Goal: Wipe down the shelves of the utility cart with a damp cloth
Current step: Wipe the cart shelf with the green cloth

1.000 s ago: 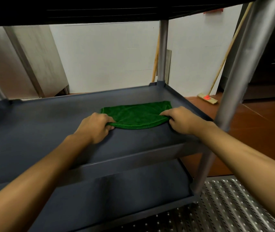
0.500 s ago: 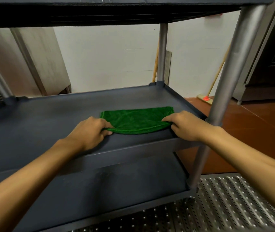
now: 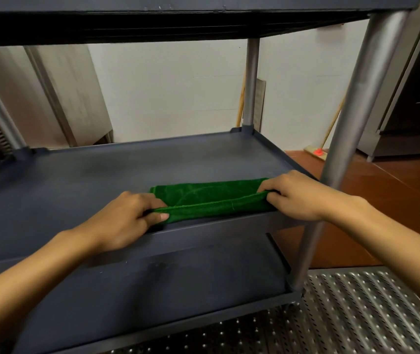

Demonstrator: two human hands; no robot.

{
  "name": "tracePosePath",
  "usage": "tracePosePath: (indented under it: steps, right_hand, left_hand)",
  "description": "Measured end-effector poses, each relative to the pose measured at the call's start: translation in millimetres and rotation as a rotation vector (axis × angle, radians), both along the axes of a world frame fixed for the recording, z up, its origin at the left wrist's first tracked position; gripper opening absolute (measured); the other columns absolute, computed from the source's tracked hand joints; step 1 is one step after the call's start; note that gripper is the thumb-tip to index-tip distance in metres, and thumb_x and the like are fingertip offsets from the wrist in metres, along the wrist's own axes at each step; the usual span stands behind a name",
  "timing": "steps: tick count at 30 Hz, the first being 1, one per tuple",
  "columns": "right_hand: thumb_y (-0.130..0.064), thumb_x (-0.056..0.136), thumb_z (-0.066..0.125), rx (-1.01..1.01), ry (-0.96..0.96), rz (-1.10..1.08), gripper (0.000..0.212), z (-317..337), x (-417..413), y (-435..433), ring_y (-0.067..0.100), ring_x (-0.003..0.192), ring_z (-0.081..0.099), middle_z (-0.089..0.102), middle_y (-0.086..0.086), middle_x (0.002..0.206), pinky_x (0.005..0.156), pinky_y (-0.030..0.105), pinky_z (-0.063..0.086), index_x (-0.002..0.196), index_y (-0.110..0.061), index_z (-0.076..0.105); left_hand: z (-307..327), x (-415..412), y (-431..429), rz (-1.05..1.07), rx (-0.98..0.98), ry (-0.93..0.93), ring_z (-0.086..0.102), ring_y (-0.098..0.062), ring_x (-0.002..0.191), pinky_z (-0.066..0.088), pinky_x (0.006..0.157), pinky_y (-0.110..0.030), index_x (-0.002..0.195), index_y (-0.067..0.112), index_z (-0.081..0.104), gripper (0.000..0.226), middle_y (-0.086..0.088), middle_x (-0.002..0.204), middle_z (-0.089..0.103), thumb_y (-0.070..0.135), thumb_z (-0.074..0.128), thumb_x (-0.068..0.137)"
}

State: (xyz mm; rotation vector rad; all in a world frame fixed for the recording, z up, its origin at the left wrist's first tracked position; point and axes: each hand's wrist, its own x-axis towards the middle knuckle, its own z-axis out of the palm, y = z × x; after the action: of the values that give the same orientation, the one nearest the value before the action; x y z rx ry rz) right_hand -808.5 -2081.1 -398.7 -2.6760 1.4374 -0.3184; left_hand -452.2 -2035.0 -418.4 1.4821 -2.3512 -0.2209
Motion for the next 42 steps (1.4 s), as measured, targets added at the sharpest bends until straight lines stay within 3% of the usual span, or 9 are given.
tracePosePath:
  steps: [6, 11, 18, 25, 33, 34, 37, 39, 42]
  right_hand:
    - [-0.022, 0.098, 0.041, 0.034, 0.011, 0.006, 0.025, 6.8, -1.0, -1.7, 0.020, 0.075, 0.060, 0.066, 0.001, 0.080, 0.075, 0.044, 0.051, 0.098, -0.019, 0.066]
    - [-0.021, 0.097, 0.039, 0.019, 0.003, 0.009, 0.026, 18.2, 2.1, -3.8, 0.022, 0.063, 0.051, 0.053, 0.003, 0.064, 0.065, 0.046, 0.043, 0.072, -0.020, 0.049]
    - [-0.019, 0.096, 0.038, -0.047, 0.008, 0.031, 0.026, 41.0, 2.9, 4.2, 0.023, 0.062, 0.047, 0.048, 0.006, 0.062, 0.064, 0.044, 0.040, 0.071, -0.015, 0.045]
    - [-0.019, 0.094, 0.038, -0.067, -0.079, 0.003, 0.026, 58.9, 1.0, 3.5, 0.018, 0.062, 0.048, 0.050, 0.004, 0.061, 0.056, 0.033, 0.034, 0.069, -0.019, 0.046]
    - [-0.015, 0.096, 0.037, -0.137, -0.170, -0.057, 0.029, 95.2, 3.2, -41.3, 0.023, 0.065, 0.049, 0.053, 0.010, 0.067, 0.056, 0.032, 0.032, 0.074, -0.004, 0.054]
    - [-0.015, 0.096, 0.037, -0.169, -0.179, -0.060, 0.030, 99.0, 3.5, -52.0, 0.025, 0.066, 0.048, 0.054, 0.012, 0.069, 0.057, 0.032, 0.031, 0.076, -0.002, 0.055]
    - [-0.015, 0.099, 0.036, -0.246, -0.121, -0.098, 0.029, 108.0, 3.7, -88.4, 0.029, 0.085, 0.053, 0.062, 0.016, 0.094, 0.068, 0.032, 0.030, 0.098, -0.003, 0.062]
    - [-0.014, 0.100, 0.037, -0.270, -0.105, -0.136, 0.028, 111.6, 3.8, -115.0, 0.033, 0.098, 0.055, 0.062, 0.019, 0.110, 0.074, 0.031, 0.033, 0.113, -0.007, 0.062]
    - [-0.013, 0.099, 0.037, -0.328, -0.095, -0.202, 0.033, 115.8, 6.7, -151.9, 0.036, 0.109, 0.054, 0.062, 0.019, 0.120, 0.083, 0.035, 0.042, 0.122, -0.013, 0.060]
  left_hand:
    - [11.1, -1.1, 12.3, -0.058, 0.035, 0.023, 0.056, -0.013, 0.066, 0.048, 0.068, -0.037, 0.072, 0.020, 0.054, 0.033, 0.003, 0.069, 0.056, 0.040, 0.056, 0.099]
    - [25.3, -4.8, 14.0, -0.035, 0.055, 0.015, 0.052, -0.017, 0.061, 0.043, 0.067, -0.038, 0.070, 0.018, 0.050, 0.035, -0.002, 0.063, 0.053, 0.035, 0.054, 0.100]
    - [47.6, -5.7, 24.6, -0.006, 0.114, 0.108, 0.044, -0.007, 0.055, 0.037, 0.058, -0.027, 0.071, 0.013, 0.052, 0.041, 0.005, 0.059, 0.048, 0.049, 0.049, 0.089]
    - [74.8, -5.8, 20.1, -0.013, 0.051, 0.140, 0.049, -0.018, 0.057, 0.041, 0.062, -0.036, 0.071, 0.007, 0.052, 0.044, -0.013, 0.065, 0.053, 0.047, 0.050, 0.090]
    - [99.9, -7.1, -25.6, 0.018, 0.013, 0.263, 0.071, -0.023, 0.076, 0.058, 0.071, -0.036, 0.091, 0.013, 0.072, 0.033, -0.007, 0.081, 0.073, 0.041, 0.053, 0.092]
    - [101.7, -8.1, -38.8, 0.043, 0.026, 0.310, 0.069, -0.027, 0.070, 0.058, 0.064, -0.034, 0.091, 0.012, 0.072, 0.030, -0.014, 0.080, 0.072, 0.037, 0.055, 0.094]
    - [107.1, -13.9, -82.4, 0.152, 0.028, 0.364, 0.060, -0.026, 0.057, 0.049, 0.047, -0.028, 0.080, 0.014, 0.071, 0.026, -0.020, 0.071, 0.067, 0.028, 0.060, 0.098]
    - [112.0, -19.6, -113.3, 0.225, 0.014, 0.396, 0.064, -0.024, 0.060, 0.053, 0.048, -0.027, 0.084, 0.014, 0.073, 0.022, -0.013, 0.075, 0.070, 0.027, 0.062, 0.098]
    - [120.2, -27.1, -160.4, 0.295, -0.093, 0.355, 0.064, -0.011, 0.070, 0.046, 0.053, -0.007, 0.091, 0.017, 0.073, 0.020, -0.003, 0.094, 0.072, 0.029, 0.059, 0.099]
